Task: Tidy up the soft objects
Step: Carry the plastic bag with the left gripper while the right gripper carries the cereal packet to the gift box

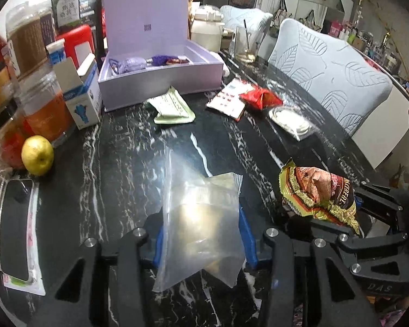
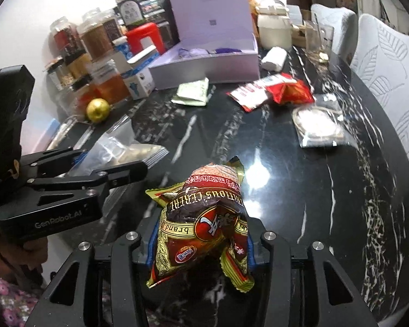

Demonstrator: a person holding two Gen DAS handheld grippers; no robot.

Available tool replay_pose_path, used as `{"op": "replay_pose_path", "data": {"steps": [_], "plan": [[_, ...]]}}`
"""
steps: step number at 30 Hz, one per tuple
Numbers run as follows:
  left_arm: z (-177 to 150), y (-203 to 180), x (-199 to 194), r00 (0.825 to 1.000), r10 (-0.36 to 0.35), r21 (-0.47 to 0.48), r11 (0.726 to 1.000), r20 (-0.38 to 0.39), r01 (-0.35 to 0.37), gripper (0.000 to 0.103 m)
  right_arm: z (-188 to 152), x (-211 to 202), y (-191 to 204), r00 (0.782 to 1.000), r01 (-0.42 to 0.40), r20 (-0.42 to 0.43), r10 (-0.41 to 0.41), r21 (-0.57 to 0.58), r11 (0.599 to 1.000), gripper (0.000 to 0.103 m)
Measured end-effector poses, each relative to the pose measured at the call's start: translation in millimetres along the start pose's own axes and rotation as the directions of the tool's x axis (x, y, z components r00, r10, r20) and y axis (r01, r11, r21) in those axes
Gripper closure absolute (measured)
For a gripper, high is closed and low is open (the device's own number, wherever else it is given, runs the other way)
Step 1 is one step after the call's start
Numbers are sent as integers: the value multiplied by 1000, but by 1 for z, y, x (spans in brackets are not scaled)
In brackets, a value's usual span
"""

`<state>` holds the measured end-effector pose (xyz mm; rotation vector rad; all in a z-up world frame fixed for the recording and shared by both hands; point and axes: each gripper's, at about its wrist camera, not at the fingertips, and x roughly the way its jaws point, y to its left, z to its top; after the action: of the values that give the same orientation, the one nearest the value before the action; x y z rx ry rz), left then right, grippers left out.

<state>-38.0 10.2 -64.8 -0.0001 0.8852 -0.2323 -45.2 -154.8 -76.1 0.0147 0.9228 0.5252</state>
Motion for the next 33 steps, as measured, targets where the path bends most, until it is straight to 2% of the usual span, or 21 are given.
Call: {"op": "replay_pose_path", "data": {"steps": [7,18,28,33], "plan": [[16,1,-25,997,-11,12,1000,73,10,59,18,-20,17,998,-32,59,36,-61,998,57],[48,7,-55,980,-8,2,1000,199,8,59,57,-43,27,986,-57,150,77,-131,990,57],[87,17,-70,954,17,-9,1000,300,-15,59,97,-57,36,972,-35,215,90,-247,968,57],[110,25,-72,938,52,-14,999,344,-50,59,123,-58,40,962,-11,256,93,-303,953,57]]}}
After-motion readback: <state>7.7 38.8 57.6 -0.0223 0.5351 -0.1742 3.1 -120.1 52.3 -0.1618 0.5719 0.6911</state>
